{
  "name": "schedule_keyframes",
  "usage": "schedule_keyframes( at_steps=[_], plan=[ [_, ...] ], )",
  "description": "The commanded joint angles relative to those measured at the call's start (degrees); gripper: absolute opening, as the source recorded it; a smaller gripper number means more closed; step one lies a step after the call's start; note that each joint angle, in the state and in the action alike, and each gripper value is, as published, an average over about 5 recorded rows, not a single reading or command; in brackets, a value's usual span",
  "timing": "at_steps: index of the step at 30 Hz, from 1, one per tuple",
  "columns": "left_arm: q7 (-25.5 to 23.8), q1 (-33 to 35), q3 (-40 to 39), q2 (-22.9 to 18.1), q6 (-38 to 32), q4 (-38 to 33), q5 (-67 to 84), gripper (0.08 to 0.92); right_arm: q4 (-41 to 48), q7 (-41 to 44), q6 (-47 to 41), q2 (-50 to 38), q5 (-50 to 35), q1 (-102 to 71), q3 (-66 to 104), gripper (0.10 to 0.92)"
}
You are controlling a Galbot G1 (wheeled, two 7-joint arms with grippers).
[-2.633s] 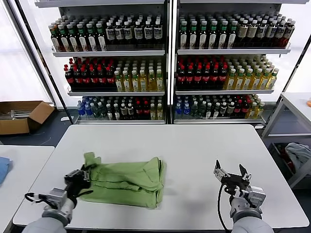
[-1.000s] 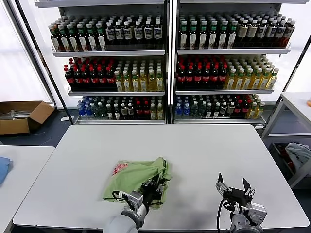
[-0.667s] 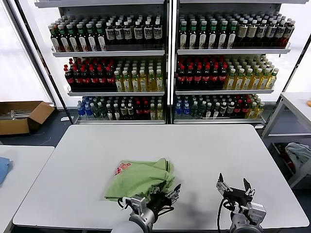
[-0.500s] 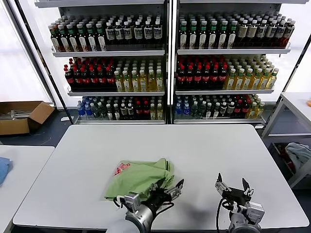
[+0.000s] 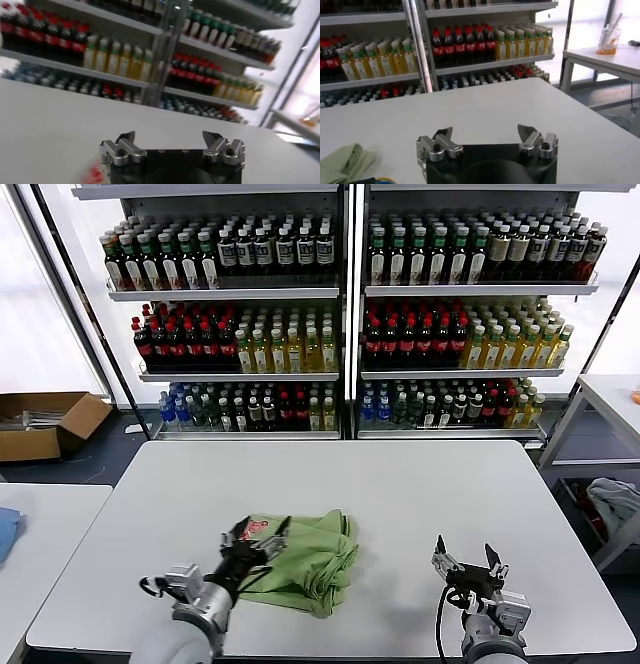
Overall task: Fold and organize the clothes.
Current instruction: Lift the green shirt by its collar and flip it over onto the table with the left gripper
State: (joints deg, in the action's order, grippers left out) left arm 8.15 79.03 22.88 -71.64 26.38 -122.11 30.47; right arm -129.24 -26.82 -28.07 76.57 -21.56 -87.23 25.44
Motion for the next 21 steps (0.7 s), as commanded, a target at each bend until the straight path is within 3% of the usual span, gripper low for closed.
schedule_keyframes(
  at_steps=[1,21],
  plan=[
    [-1.51,1.42,9.78,5.39,-2.06,5.71,-5.53,0.823,0.81,0.02,-0.03,-0.38,-0.68,1.41,-0.1,0.823],
    [-3.42,0.09,6.26,3.23,2.26,6.98,7.68,0.823,0.75,-0.13,-0.36,0.57,0.3,0.87,-0.03,0.823]
  ],
)
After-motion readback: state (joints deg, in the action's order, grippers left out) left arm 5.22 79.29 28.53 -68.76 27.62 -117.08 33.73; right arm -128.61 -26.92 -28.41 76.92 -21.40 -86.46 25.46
